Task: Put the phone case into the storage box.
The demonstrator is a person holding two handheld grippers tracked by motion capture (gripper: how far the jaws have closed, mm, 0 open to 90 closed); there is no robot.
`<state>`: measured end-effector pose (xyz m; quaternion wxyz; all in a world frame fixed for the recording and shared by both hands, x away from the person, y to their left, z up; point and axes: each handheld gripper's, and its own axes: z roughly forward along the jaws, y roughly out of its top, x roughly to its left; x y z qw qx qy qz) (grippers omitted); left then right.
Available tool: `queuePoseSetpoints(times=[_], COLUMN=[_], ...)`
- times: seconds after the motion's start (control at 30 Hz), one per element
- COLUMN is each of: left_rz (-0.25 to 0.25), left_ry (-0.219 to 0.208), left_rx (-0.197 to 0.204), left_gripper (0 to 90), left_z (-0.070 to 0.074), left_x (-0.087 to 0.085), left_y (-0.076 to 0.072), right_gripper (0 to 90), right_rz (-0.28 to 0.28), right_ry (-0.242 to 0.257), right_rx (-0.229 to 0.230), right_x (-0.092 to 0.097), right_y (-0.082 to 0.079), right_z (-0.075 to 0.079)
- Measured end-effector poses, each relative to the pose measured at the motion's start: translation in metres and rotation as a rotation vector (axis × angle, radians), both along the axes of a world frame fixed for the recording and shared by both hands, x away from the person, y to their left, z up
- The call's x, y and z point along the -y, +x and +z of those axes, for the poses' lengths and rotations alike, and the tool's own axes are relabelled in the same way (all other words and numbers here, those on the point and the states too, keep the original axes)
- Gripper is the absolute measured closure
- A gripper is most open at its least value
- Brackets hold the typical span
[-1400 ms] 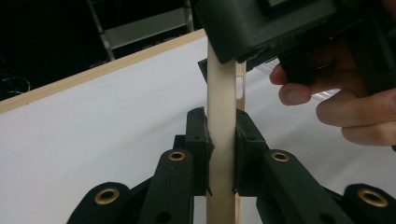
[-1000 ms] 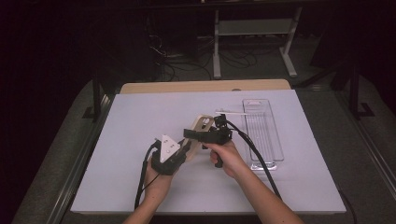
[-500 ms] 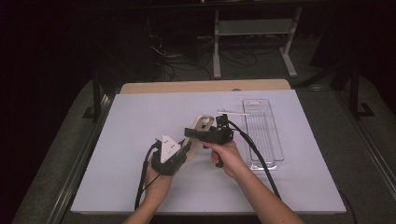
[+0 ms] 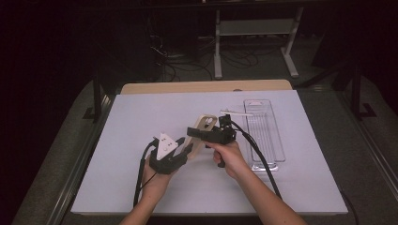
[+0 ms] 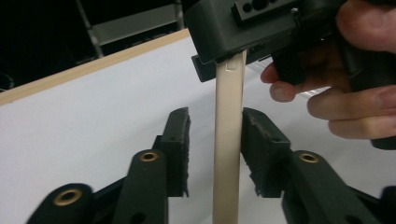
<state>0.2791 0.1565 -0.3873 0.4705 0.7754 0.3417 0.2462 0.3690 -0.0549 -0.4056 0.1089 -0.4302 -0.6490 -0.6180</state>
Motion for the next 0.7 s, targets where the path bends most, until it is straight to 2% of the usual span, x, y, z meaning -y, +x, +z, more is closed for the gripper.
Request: queuePoseSetpoints(times=[0.03, 0.1, 0.13, 0.33, 0.4, 0.47, 0.6, 0.7], left_rz=[-0.003, -0.047, -0.063, -0.161, -0.19, -0.203, -0.232, -0.253], left_ry=[-0.023, -0.014, -0.02, -0.043, -0.03, -0.041, -0.032, -0.01], left_rx=[-0.011, -0.032, -0.053, -0.113, -0.119, -0.136, -0.123, -0.128], left_gripper=[56.4, 52.6, 49.5, 39.0, 34.4, 30.2, 25.4, 21.5], left_z=[0.0, 0.002, 0.002, 0.007, 0.009, 0.01, 0.01, 0.008], left_x=[0.0, -0.006, -0.007, -0.018, -0.023, -0.026, -0.036, -0.043], left_y=[0.0, 0.002, 0.004, 0.007, 0.009, 0.01, 0.011, 0.012], right_gripper=[10.4, 10.4, 10.4, 10.4, 10.4, 10.4, 10.4, 10.4], right_rz=[-0.003, -0.003, -0.003, -0.007, -0.007, -0.005, -0.003, -0.004], right_ry=[-0.005, -0.008, -0.011, -0.02, -0.023, -0.028, -0.033, -0.034], right_rx=[-0.002, -0.002, 0.0, 0.005, 0.008, 0.01, 0.012, 0.014], right_x=[0.0, 0.0, 0.001, 0.001, 0.001, 0.001, 0.002, 0.002], right_y=[0.0, 0.0, 0.0, 0.001, 0.0, 0.0, 0.0, 0.0], right_z=[0.0, 0.0, 0.0, -0.001, -0.001, -0.001, -0.001, 0.0])
